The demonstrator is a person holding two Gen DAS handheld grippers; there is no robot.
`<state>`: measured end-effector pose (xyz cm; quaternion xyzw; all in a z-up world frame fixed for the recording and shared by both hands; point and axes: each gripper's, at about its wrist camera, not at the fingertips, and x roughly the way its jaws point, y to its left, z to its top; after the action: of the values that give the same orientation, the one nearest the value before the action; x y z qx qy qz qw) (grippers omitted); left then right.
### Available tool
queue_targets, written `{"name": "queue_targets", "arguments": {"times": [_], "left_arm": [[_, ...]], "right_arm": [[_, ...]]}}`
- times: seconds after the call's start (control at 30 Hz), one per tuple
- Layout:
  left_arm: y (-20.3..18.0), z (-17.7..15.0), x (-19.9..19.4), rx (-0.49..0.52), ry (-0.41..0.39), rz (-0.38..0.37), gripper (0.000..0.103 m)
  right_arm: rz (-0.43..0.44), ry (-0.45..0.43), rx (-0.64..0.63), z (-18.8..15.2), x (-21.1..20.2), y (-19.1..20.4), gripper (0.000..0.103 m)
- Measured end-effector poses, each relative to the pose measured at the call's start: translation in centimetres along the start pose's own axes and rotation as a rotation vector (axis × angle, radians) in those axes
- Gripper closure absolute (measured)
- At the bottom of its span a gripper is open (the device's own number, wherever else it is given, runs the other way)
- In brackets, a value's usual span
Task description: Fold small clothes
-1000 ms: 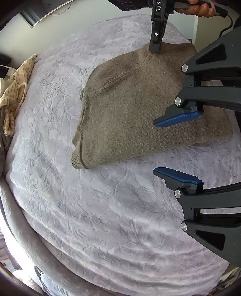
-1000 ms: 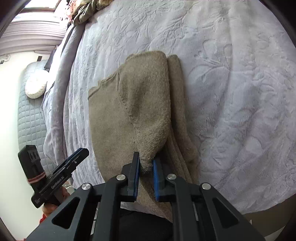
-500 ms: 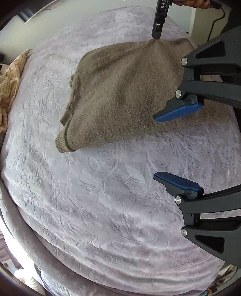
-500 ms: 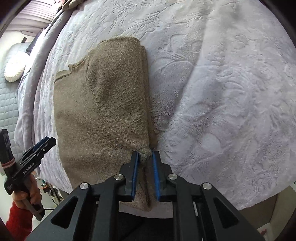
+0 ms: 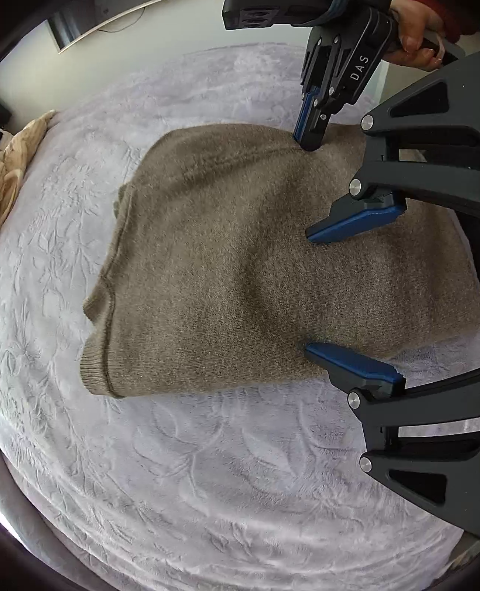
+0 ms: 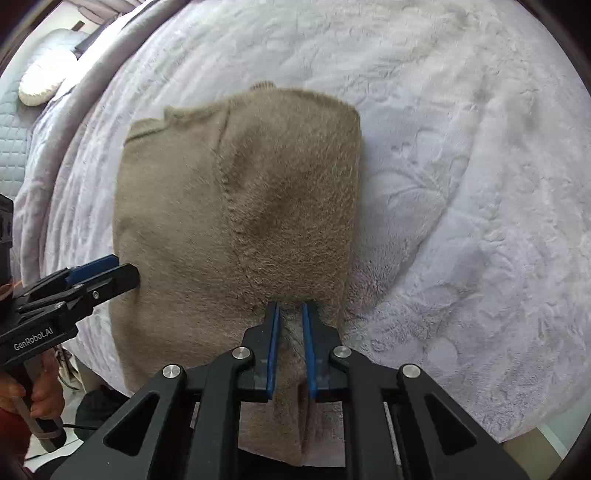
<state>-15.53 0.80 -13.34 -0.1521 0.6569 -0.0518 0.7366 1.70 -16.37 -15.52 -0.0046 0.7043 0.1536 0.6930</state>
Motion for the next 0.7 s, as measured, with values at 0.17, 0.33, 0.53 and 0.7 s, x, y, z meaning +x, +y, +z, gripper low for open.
{"name": "queue_targets", "arguments": {"times": [0.17,0.33,0.53,0.7], "left_arm": [[-0.3,-0.3,-0.3,0.019,-0.005,0.007,0.045],[0.2,-1.0,-0.9,-0.001,-0.009,0.016,0.045],[1.1,-2.2,-0.8,-0.034,0.002,0.021,0.036],[1.3,-2.8,-1.4,-0.035,-0.010,0.028,0.036]], "right_arm": [[-0.013,-0.015,-0.041,-0.8,-0.1,0.8,0.093],[-0.014,-0.011,-0.022,-2.0,-0.7,1.1,0.093],[-0.069,-0.011,-0.049,-3.6,-1.6,1.4,0.091],[-0.056,-0.031,0.016,-4.6,-3.3,1.1,0.087]]}}
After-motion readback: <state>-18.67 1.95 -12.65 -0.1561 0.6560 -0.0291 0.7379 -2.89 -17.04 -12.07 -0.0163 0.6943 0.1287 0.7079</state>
